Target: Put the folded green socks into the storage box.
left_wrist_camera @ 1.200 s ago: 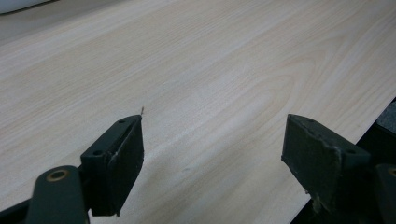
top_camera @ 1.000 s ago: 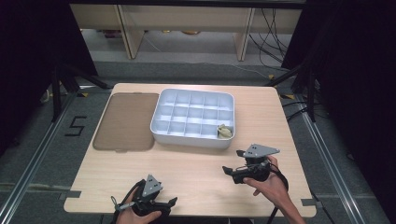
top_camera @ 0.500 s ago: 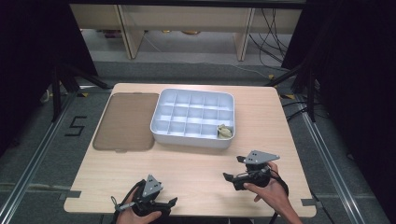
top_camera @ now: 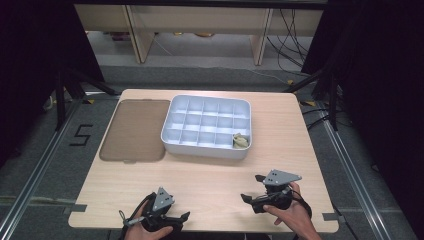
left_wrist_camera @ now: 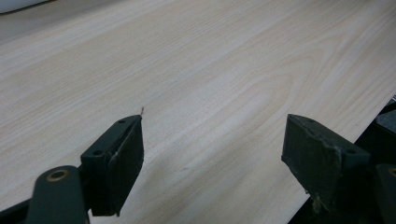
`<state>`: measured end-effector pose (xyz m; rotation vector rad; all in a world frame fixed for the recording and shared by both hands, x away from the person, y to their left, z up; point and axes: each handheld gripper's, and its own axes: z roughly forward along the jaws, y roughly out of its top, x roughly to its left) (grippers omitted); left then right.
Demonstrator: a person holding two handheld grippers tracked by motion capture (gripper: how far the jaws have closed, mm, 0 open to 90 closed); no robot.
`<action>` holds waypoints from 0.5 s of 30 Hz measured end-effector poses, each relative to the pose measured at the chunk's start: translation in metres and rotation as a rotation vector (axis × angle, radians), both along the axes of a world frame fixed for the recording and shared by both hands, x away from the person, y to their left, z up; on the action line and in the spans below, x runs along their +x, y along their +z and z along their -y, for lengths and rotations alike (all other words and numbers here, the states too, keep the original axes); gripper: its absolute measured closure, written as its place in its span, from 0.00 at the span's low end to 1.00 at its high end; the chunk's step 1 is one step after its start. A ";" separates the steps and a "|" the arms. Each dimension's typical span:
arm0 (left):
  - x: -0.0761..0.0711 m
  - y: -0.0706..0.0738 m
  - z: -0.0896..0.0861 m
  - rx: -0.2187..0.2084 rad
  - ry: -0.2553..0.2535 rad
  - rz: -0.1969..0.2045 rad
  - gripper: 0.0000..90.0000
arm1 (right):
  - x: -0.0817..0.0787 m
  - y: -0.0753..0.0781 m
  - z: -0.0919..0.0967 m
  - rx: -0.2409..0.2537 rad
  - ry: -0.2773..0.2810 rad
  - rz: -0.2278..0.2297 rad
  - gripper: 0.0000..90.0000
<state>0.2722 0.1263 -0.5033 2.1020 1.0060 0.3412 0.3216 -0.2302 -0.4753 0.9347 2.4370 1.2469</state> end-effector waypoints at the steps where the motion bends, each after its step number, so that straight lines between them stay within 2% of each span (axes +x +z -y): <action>1: 0.000 0.000 0.000 0.003 0.000 0.002 0.23 | -0.001 -0.001 0.001 -0.001 -0.001 0.000 0.18; 2: 0.000 0.000 0.000 0.002 0.001 0.002 0.23 | -0.001 -0.002 0.001 -0.008 0.014 0.025 0.18; 3: 0.000 0.000 0.000 0.003 -0.001 -0.001 0.23 | -0.003 -0.003 0.001 -0.002 0.004 0.001 0.18; 4: 0.000 0.000 0.000 0.002 -0.001 0.000 0.23 | -0.004 -0.003 0.002 -0.005 0.006 -0.005 0.18; 5: 0.000 0.000 0.000 0.002 -0.001 0.000 0.23 | -0.004 -0.004 0.002 -0.009 0.000 0.010 0.18; 6: 0.000 0.000 0.000 0.003 -0.002 0.000 0.23 | -0.005 -0.004 0.003 -0.015 0.012 0.000 0.18; 8: 0.000 0.000 0.000 0.005 -0.001 -0.002 0.23 | -0.007 -0.005 0.004 -0.018 0.009 0.003 0.18; 10: 0.000 0.000 0.000 0.004 -0.001 -0.002 0.23 | -0.009 -0.006 0.004 -0.019 0.000 -0.015 0.18; 11: 0.000 0.000 0.000 0.005 -0.003 -0.003 0.22 | -0.010 -0.008 0.005 -0.024 0.009 -0.004 0.18; 12: 0.000 0.000 0.000 0.005 -0.003 -0.003 0.23 | -0.012 -0.007 0.006 -0.020 -0.001 -0.018 0.18; 14: -0.001 0.000 0.001 0.000 0.000 -0.001 0.23 | -0.013 -0.008 0.007 -0.019 0.000 -0.005 0.18; 15: 0.000 0.000 0.000 0.004 -0.004 -0.002 0.23 | -0.014 -0.008 0.008 -0.020 -0.006 -0.015 0.18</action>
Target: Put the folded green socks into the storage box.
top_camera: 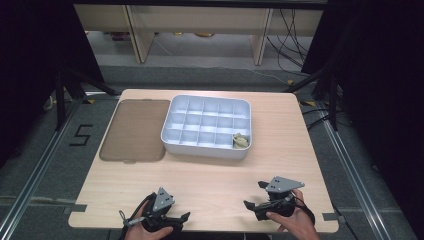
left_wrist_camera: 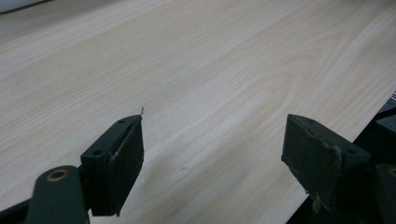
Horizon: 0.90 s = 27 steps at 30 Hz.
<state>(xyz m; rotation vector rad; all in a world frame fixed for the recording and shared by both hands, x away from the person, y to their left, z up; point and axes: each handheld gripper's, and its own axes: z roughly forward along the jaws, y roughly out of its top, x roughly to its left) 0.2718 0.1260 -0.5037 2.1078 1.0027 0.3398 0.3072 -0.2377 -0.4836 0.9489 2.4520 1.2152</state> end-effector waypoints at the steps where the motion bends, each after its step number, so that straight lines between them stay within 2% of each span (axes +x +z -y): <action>1: 0.000 0.000 0.000 0.001 -0.001 -0.003 0.23 | -0.001 0.000 0.001 0.003 -0.001 0.009 0.18; 2: 0.000 0.000 0.000 -0.001 0.000 -0.001 0.23 | -0.002 -0.001 0.001 0.002 -0.005 -0.004 0.18; 4: 0.000 0.000 -0.001 0.002 -0.010 -0.007 0.23 | -0.004 -0.002 0.003 0.003 -0.008 -0.001 0.18; 5: 0.001 0.001 -0.003 0.024 -0.026 -0.009 0.23 | -0.005 -0.003 0.004 -0.001 -0.001 -0.013 0.18; 7: 0.001 0.001 -0.003 0.027 -0.024 -0.001 0.23 | -0.007 -0.004 0.005 0.000 -0.008 -0.005 0.18; 8: 0.001 0.001 -0.003 0.027 -0.024 -0.001 0.23 | -0.008 -0.005 0.005 0.001 0.000 -0.026 0.18; 9: 0.000 0.001 -0.003 0.023 -0.019 -0.002 0.23 | -0.010 -0.006 0.005 0.006 -0.014 -0.024 0.18; 11: 0.000 -0.001 0.000 -0.012 0.005 -0.005 0.23 | -0.011 -0.009 0.005 0.000 -0.009 -0.019 0.18; 12: 0.000 -0.001 0.000 -0.007 -0.001 -0.007 0.23 | -0.011 -0.009 0.005 -0.005 -0.006 -0.026 0.18; 13: -0.001 -0.001 0.000 0.001 -0.004 0.002 0.23 | -0.011 -0.010 0.005 -0.003 0.001 -0.009 0.18; 14: 0.000 0.000 -0.001 0.017 -0.018 -0.001 0.23 | -0.012 -0.009 0.006 -0.004 -0.019 0.000 0.18; 15: 0.000 0.000 0.000 0.010 -0.010 -0.001 0.23 | -0.012 -0.009 0.006 0.002 -0.023 0.009 0.18; 18: 0.000 0.000 -0.001 0.006 -0.016 0.002 0.23 | -0.012 -0.009 0.006 0.003 -0.017 -0.005 0.18; 21: -0.001 -0.001 0.000 0.000 0.001 0.002 0.23 | -0.012 -0.011 0.005 0.002 -0.011 -0.011 0.18; 22: 0.000 0.001 -0.003 0.038 -0.036 -0.005 0.23 | -0.012 -0.011 0.005 0.001 -0.016 -0.013 0.18; 27: 0.000 0.001 -0.002 0.037 -0.035 -0.005 0.23 | -0.012 -0.012 0.005 0.003 -0.011 -0.027 0.18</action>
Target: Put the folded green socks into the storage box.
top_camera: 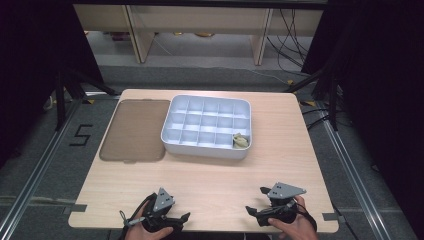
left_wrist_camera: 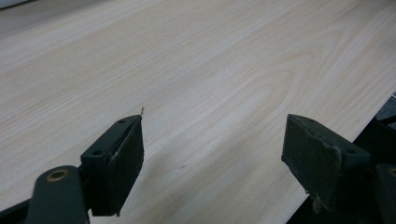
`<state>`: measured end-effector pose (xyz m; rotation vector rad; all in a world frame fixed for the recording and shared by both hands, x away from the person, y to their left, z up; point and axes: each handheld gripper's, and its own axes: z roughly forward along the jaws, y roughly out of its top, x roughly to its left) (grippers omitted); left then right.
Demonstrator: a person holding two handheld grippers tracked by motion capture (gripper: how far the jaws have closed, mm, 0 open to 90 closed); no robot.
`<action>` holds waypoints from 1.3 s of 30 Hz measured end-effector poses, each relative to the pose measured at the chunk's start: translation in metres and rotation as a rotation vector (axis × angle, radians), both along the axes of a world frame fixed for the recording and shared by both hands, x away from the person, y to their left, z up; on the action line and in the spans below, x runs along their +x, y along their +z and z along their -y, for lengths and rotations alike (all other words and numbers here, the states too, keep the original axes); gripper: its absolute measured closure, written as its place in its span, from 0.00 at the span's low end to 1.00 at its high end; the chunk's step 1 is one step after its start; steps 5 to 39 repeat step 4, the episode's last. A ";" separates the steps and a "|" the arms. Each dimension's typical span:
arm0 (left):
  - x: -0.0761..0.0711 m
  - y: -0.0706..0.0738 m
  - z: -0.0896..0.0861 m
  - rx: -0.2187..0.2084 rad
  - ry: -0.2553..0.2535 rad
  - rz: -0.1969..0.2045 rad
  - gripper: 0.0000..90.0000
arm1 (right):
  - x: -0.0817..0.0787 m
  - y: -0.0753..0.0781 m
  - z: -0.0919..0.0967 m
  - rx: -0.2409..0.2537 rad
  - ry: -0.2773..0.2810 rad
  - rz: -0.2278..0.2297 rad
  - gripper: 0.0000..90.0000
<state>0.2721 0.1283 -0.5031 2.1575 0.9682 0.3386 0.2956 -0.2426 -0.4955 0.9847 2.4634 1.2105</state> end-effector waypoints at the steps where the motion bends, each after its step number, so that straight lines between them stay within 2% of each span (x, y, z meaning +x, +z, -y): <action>1: 0.000 0.000 0.000 0.000 0.001 0.000 0.23 | 0.000 0.000 0.000 0.000 0.001 0.000 0.18; 3: -0.001 -0.002 0.003 -0.037 0.030 0.005 0.23 | 0.000 0.000 0.000 -0.001 0.001 0.000 0.18; 39: -0.001 -0.002 0.002 -0.035 0.027 0.005 0.23 | 0.000 0.000 0.000 -0.001 0.001 0.001 0.18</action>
